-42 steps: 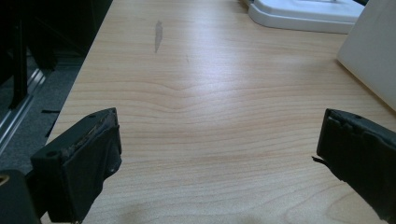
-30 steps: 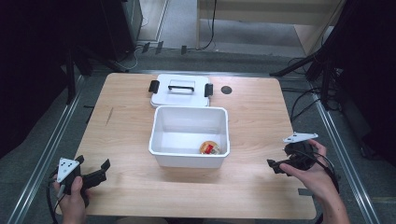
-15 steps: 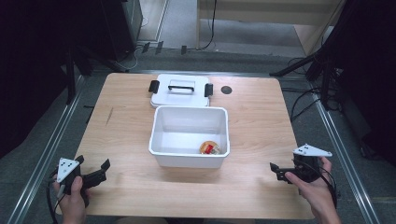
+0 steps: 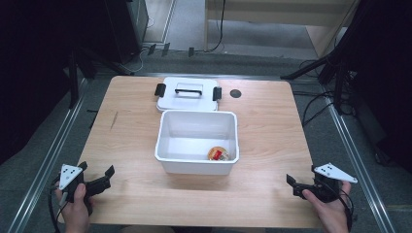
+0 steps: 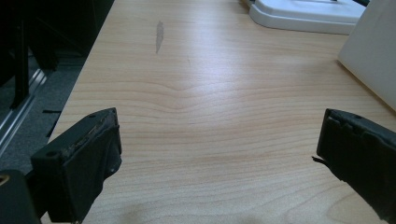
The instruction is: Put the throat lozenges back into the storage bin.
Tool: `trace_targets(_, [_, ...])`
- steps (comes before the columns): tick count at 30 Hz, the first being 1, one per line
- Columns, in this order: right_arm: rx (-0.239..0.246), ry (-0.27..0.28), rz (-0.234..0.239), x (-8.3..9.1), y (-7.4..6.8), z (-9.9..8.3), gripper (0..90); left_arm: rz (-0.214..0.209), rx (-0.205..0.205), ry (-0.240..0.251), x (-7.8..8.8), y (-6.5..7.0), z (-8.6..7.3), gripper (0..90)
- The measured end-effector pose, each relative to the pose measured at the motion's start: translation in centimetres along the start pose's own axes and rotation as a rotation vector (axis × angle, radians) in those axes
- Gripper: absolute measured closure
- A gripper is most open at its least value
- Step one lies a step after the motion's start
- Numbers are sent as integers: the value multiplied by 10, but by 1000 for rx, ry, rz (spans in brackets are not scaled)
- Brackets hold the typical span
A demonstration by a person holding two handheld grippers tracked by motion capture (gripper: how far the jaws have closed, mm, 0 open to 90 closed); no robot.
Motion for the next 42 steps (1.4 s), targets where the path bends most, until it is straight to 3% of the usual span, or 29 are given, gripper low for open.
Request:
trace_targets(17, [-88,52,-90,1,13,-31,0,-7,-4,-11,0,1,-1,3])
trace_targets(22, [-119,80,-102,3,15,-30,0,-4,-11,-13,-1,2,-1,3])
trace_targets(31, [-105,60,-152,1,16,-31,1,1,-11,-15,-1,2,-1,3])
trace_targets(42, [-109,32,-160,-1,16,-32,1,-3,-10,-27,-2,2,-1,3])
Point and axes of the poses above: each handheld gripper's, and its own axes: x roughly backward along the jaws, z roughly out of its top, y roughly to its right, the point moved 8 cm from there along -x, roughly forward along the jaws, and after that the axes turned 4 degrees about -y, right-handed, at the moved point
